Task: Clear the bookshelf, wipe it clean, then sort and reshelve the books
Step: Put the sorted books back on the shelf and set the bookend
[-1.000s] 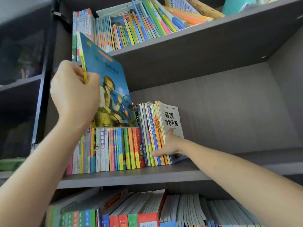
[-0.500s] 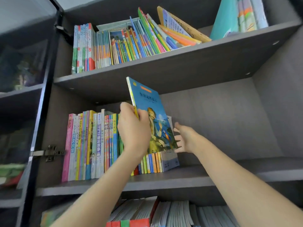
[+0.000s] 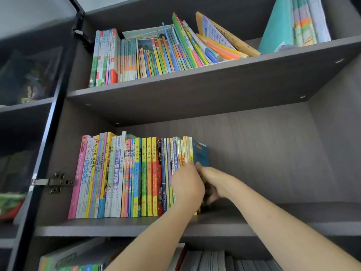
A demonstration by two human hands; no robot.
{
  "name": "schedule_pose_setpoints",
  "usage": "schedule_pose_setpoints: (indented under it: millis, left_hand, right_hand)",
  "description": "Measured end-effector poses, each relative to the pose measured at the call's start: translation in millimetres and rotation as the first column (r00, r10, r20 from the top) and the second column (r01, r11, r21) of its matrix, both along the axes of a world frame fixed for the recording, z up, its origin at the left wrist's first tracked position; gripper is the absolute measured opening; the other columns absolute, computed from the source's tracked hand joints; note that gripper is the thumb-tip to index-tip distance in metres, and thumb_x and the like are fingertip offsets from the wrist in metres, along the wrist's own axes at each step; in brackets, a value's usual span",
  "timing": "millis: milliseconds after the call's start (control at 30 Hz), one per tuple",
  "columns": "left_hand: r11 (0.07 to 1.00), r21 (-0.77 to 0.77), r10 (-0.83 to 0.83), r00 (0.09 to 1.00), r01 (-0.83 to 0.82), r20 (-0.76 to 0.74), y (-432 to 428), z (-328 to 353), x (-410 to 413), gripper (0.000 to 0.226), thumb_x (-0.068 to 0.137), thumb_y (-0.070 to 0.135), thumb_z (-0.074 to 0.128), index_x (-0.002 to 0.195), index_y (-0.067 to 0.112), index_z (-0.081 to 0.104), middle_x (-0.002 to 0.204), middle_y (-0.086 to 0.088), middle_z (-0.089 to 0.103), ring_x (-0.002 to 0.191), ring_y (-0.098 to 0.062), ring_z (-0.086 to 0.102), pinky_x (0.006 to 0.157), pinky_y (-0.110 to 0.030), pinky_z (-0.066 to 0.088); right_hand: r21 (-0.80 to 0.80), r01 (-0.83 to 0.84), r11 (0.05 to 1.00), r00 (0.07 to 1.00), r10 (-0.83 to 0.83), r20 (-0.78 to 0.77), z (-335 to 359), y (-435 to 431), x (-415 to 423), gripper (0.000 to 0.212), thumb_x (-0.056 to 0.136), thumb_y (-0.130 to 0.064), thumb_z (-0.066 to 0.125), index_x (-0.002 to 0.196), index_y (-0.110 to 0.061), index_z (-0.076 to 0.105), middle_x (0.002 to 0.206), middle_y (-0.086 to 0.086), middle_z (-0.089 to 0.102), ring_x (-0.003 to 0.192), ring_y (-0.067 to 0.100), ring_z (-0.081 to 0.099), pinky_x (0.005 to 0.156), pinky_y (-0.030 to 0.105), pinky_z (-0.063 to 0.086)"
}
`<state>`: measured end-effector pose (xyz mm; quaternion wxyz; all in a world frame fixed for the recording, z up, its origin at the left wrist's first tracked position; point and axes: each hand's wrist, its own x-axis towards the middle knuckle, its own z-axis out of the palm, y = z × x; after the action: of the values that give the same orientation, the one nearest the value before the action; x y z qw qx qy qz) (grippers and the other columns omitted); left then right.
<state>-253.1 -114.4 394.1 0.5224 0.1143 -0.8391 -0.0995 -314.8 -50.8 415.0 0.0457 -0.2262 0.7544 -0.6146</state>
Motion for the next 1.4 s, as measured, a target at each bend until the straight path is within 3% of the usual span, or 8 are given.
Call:
schedule_pose_setpoints:
  millis: [233, 333, 467, 633, 800, 967, 1100, 1400]
  left_hand:
    - [0.956, 0.158, -0.277, 0.937, 0.247, 0.213, -37.2, 0.7, 4.4, 0.020, 0.096, 0.019, 0.053, 0.105, 0.005, 0.063, 0.087, -0.007, 0.069, 0.079, -0.020, 0.068, 0.068, -0.028, 0.056]
    - [0.969, 0.174, -0.226, 0.917, 0.176, 0.329, -39.4, -4.8, 1.2, 0.027, 0.093, 0.028, 0.061, 0.081, 0.004, 0.062, 0.071, -0.004, 0.066, 0.071, -0.017, 0.069, 0.073, -0.025, 0.056]
    - [0.982, 0.150, -0.151, 0.958, 0.117, 0.242, -34.7, -10.1, -1.9, 0.034, 0.090, 0.042, 0.061, 0.076, 0.012, 0.050, 0.066, 0.000, 0.053, 0.067, -0.017, 0.060, 0.059, -0.022, 0.047]
    - [0.984, 0.143, -0.110, 0.993, 0.105, 0.031, -38.0, -7.9, -0.5, 0.010, 0.094, 0.019, 0.057, 0.095, 0.009, 0.056, 0.081, -0.002, 0.056, 0.076, -0.017, 0.060, 0.058, -0.021, 0.046]
    - [0.950, 0.247, -0.190, 0.981, 0.191, -0.030, -47.0, -7.0, -0.2, 0.009, 0.085, 0.003, 0.055, 0.077, 0.005, 0.057, 0.059, 0.000, 0.046, 0.051, -0.010, 0.045, 0.039, -0.015, 0.029]
    - [0.895, 0.356, -0.254, 0.963, 0.268, -0.086, -57.0, -6.7, 1.1, 0.018, 0.081, -0.004, 0.052, 0.087, -0.003, 0.068, 0.066, -0.006, 0.058, 0.053, -0.011, 0.048, 0.048, -0.020, 0.040]
    - [0.892, 0.373, -0.252, 0.966, 0.256, -0.060, -59.2, -7.6, 1.6, 0.016, 0.085, 0.000, 0.053, 0.095, 0.003, 0.065, 0.068, -0.002, 0.057, 0.063, -0.016, 0.059, 0.049, -0.018, 0.042]
    - [0.983, -0.020, -0.181, 0.948, 0.183, -0.262, -51.4, 8.5, -0.5, 0.045, 0.096, 0.028, 0.052, 0.139, 0.021, 0.042, 0.117, -0.002, 0.057, 0.093, -0.015, 0.058, 0.068, -0.022, 0.044]
  right_hand:
    - [0.109, 0.001, 0.994, 0.971, 0.025, -0.238, -8.6, -6.5, -2.5, 0.074, 0.092, -0.058, 0.046, 0.150, -0.019, 0.020, 0.148, 0.009, 0.033, 0.134, 0.031, 0.036, 0.102, 0.052, 0.042]
    - [0.173, 0.112, 0.978, 0.929, -0.042, -0.368, -6.4, -10.6, -6.8, 0.072, 0.099, -0.050, 0.037, 0.154, -0.015, 0.005, 0.152, 0.008, 0.025, 0.137, 0.028, 0.030, 0.109, 0.049, 0.035]
    - [0.208, 0.120, 0.971, 0.923, -0.032, -0.383, -4.1, -10.4, -10.3, 0.074, 0.099, -0.049, 0.038, 0.154, -0.017, -0.002, 0.156, 0.008, 0.018, 0.139, 0.028, 0.026, 0.111, 0.050, 0.033]
    - [0.172, 0.067, 0.983, 0.919, 0.006, -0.395, -12.0, -13.5, -13.0, 0.097, 0.090, -0.058, 0.052, 0.153, -0.023, -0.013, 0.155, 0.005, 0.025, 0.137, 0.026, 0.032, 0.109, 0.047, 0.036]
    - [0.170, 0.160, 0.972, 0.867, -0.056, -0.495, -11.1, -19.8, -16.8, 0.096, 0.085, -0.055, 0.061, 0.152, -0.017, 0.004, 0.141, 0.004, 0.043, 0.122, 0.019, 0.047, 0.091, 0.031, 0.043]
    - [0.212, 0.262, 0.941, 0.831, -0.109, -0.545, -11.3, -28.2, -12.3, 0.100, 0.077, -0.053, 0.071, 0.147, -0.012, 0.012, 0.127, 0.004, 0.053, 0.114, 0.018, 0.054, 0.092, 0.035, 0.050]
    - [0.287, 0.273, 0.918, 0.833, -0.077, -0.547, -8.6, -32.4, -12.6, 0.126, 0.072, -0.052, 0.075, 0.150, -0.010, -0.015, 0.134, 0.006, 0.050, 0.120, 0.021, 0.052, 0.098, 0.038, 0.048]
    - [0.191, 0.133, 0.973, 0.859, -0.017, -0.511, 7.9, -3.0, -3.1, 0.068, 0.084, -0.051, 0.065, 0.140, -0.021, 0.040, 0.135, -0.001, 0.052, 0.118, 0.019, 0.050, 0.093, 0.033, 0.042]
